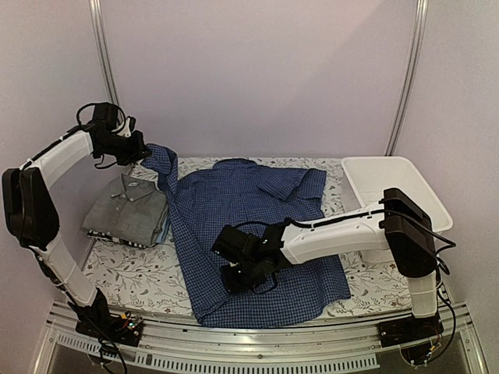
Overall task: Fold and stack the long sleeve shirts
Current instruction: Flatten out the crumpled shirt at the center of the board.
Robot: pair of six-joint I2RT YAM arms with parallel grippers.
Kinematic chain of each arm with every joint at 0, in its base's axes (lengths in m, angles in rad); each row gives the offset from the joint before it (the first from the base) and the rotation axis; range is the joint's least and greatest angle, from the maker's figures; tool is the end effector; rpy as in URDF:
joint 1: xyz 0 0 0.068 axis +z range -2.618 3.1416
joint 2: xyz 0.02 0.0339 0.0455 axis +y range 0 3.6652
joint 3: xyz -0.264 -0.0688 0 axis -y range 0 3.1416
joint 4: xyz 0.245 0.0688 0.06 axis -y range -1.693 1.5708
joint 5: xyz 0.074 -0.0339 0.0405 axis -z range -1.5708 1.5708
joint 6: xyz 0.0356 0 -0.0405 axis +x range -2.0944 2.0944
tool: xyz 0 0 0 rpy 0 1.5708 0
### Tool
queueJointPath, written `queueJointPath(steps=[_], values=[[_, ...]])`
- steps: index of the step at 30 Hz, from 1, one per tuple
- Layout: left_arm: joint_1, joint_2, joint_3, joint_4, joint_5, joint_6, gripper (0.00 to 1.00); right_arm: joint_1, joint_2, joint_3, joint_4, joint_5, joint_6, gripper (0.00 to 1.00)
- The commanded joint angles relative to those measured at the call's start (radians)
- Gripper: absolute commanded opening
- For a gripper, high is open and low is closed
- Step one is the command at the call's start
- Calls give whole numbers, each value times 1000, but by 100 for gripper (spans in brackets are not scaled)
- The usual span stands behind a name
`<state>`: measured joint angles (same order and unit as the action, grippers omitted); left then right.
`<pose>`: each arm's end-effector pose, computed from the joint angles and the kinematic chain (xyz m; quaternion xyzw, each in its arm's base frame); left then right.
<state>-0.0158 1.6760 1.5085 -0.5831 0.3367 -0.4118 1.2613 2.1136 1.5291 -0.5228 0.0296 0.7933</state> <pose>0.3778 -0.0177 0.3210 -0.1123 0.8996 -0.2336 0.3515 0.1359 0.4214 0.1564 -0.2223 0.9474 0.1891 0.1311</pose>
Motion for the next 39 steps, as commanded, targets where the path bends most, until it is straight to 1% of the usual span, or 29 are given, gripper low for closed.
queueJointPath(steps=[1, 5, 9, 13, 17, 19, 21, 26, 29, 32, 36, 38, 39], values=[[-10, 0, 29, 17, -1, 8, 0, 14, 43, 17, 0, -20, 9, 27], [-11, 1, 30, 18, 0, 6, 0, 17, 39, 13, -9, -19, 16, 25], [-12, 3, 31, 19, -2, 8, 0, 22, 27, 30, 2, -15, 13, 14], [-12, 6, 42, 20, -8, 8, 0, 37, 16, 109, 32, -16, -41, 4], [-12, 16, 62, 19, -14, 10, 0, 49, 12, 194, 167, -151, -137, 0], [-12, 24, 76, 18, -15, 11, 0, 50, 29, 246, 226, -232, -180, 0], [-13, 29, 85, 23, -10, 10, 0, 53, 80, 331, 231, -301, -238, 0], [-13, 34, 87, 26, -4, 6, 0, 53, 257, 545, 232, -474, -335, 0], [-13, 20, 79, 9, -42, 11, 0, 53, 366, 647, 226, -544, -364, 0], [-10, -15, 40, 2, -128, 12, 0, 52, 418, 659, 231, -561, -387, 3], [8, -69, -43, -2, -282, -24, 0, 52, 431, 635, 233, -583, -401, 9], [34, -104, -102, 21, -318, -51, 0, 52, 416, 609, 233, -578, -407, 15], [55, -118, -128, 36, -324, -62, 0, 52, 401, 595, 234, -570, -416, 21]])
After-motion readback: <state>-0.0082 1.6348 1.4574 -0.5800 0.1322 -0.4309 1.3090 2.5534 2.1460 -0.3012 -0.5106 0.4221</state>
